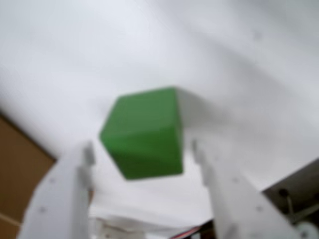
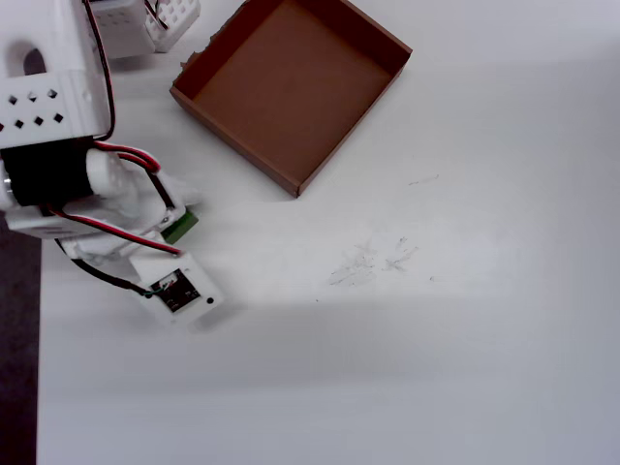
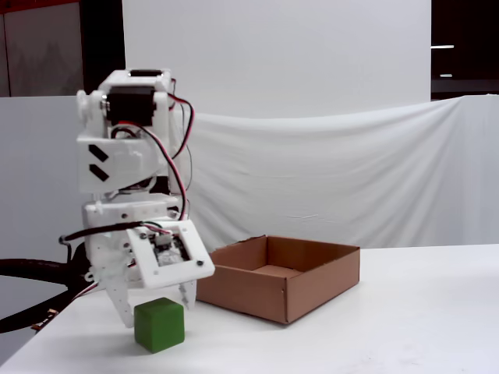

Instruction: Grasp a green cube and put it in a box.

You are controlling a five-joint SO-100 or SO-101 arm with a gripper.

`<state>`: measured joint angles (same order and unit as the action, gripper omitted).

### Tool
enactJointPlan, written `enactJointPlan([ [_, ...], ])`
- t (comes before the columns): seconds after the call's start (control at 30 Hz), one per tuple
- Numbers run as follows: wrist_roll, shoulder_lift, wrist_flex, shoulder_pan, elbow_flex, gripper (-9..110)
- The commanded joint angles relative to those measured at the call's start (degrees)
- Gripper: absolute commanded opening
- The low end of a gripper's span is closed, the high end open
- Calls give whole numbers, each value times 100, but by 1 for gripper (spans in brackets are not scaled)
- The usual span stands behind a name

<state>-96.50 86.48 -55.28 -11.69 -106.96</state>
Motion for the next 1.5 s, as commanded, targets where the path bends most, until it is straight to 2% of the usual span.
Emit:
enactJointPlan([
  [0.0, -158, 26, 220, 35, 246, 28],
  [0.43, -158, -18, 633, 53, -211, 26],
  [1.07, -79, 132, 642, -44, -369, 15],
  [1.47, 176, 721, 44, -237, -132, 13],
])
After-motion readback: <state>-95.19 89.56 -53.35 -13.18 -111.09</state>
